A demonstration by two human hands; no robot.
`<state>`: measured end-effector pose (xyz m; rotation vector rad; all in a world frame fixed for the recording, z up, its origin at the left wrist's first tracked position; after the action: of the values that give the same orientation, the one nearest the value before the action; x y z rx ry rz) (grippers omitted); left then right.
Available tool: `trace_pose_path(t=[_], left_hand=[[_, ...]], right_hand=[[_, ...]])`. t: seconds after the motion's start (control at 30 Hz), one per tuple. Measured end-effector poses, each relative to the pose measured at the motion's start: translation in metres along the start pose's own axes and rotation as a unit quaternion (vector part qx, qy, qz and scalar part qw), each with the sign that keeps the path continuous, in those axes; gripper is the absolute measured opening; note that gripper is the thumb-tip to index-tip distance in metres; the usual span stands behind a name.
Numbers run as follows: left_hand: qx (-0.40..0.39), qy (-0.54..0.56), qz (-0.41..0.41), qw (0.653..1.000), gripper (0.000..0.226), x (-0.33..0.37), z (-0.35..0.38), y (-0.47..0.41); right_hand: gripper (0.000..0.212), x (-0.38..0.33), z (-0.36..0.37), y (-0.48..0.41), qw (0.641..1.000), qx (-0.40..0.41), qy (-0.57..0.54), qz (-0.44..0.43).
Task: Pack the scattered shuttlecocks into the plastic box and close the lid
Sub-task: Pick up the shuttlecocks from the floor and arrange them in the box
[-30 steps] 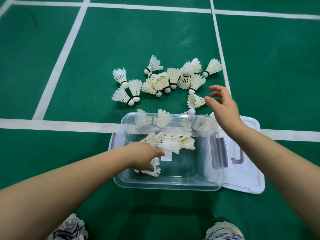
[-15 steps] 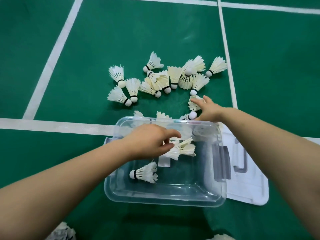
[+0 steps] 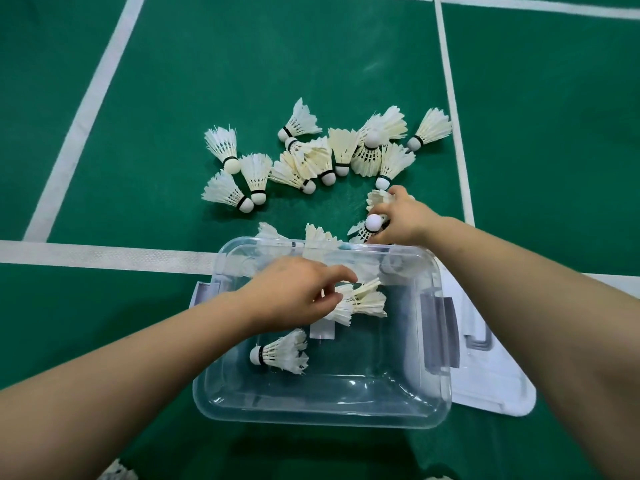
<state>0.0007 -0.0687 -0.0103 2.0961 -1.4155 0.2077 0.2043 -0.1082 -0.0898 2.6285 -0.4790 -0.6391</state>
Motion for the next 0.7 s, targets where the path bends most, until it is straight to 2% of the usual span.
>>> trace_pose_path(t=[0.13, 0.27, 0.43, 0.7], left_hand=[[-0.003, 0.017, 0.002, 1.0, 0.033, 0.001, 0.0, 0.001], [0.009, 0.016, 0.0, 1.0, 0.032, 0.0, -0.001, 0.003], [0.017, 0.015, -0.003, 1.0, 0.032, -0.002, 0.001, 0.005], [0.022, 0.007, -0.009, 1.0, 0.032, 0.002, -0.003, 0.005]], right_hand=[[0.057, -0.003, 0.005, -0.005, 0.999, -0.021, -0.028, 0.0], [0.058, -0.009, 0.0, -0.008, 1.0, 0.0, -0.018, 0.015], [0.029, -0.013, 0.0, -0.006, 0.999, 0.016, -0.04, -0.014], [0.035, -0.029, -0.028, 0.009, 0.993, 0.066, -0.082, -0.044]])
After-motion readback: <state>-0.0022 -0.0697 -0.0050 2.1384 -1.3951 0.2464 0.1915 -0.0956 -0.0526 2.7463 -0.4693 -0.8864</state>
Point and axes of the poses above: each hand's wrist, its own y-axis away from the middle knuckle, its own z-axis out of the palm, x = y × z, the point moved 5 cm from there along -y, towards the middle knuckle, and after that the axes turned 14 degrees about -z, right-handed, at the moved point
